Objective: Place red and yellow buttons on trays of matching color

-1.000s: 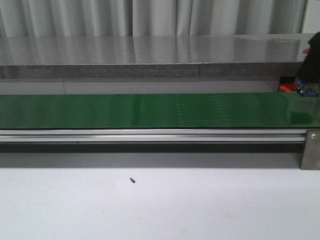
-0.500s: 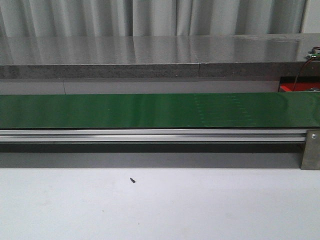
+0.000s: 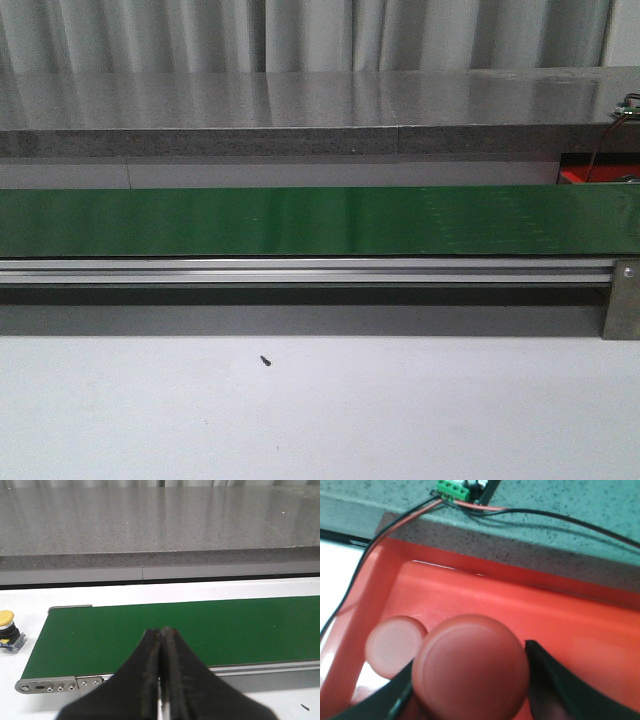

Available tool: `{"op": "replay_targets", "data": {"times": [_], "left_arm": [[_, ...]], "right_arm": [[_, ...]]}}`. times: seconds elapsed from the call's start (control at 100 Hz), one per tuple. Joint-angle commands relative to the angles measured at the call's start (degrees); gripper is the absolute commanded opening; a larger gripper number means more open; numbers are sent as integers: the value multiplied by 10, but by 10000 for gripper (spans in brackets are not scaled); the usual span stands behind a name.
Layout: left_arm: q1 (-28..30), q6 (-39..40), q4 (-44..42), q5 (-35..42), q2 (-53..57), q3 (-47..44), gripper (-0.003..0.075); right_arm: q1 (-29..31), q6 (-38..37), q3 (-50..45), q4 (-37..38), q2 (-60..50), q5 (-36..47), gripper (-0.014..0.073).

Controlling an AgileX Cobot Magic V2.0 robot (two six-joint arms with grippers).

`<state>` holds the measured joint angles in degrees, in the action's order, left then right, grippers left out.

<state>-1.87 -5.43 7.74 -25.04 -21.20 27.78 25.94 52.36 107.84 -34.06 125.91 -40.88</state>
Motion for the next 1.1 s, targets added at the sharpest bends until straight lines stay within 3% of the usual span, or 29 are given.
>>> {"op": "replay_targets", "data": {"times": [0.0,0.6,0.69,0.91,1.09], "left_arm": [[-5,0,6,47,-4,16,-20],[-5,0,6,47,-4,16,-20],[-5,0,6,47,-4,16,-20],[-5,0,6,47,-4,16,-20],[-5,0,6,47,-4,16,-20]], "right_arm": [[1,-2,33,-22,-20,10,122],[1,-2,35,-22,36,1,134],[1,-2,35,-22,35,0,204],[1,-6,35,-23,13,5,532],[1,-6,35,-23,-38,8,540]]}}
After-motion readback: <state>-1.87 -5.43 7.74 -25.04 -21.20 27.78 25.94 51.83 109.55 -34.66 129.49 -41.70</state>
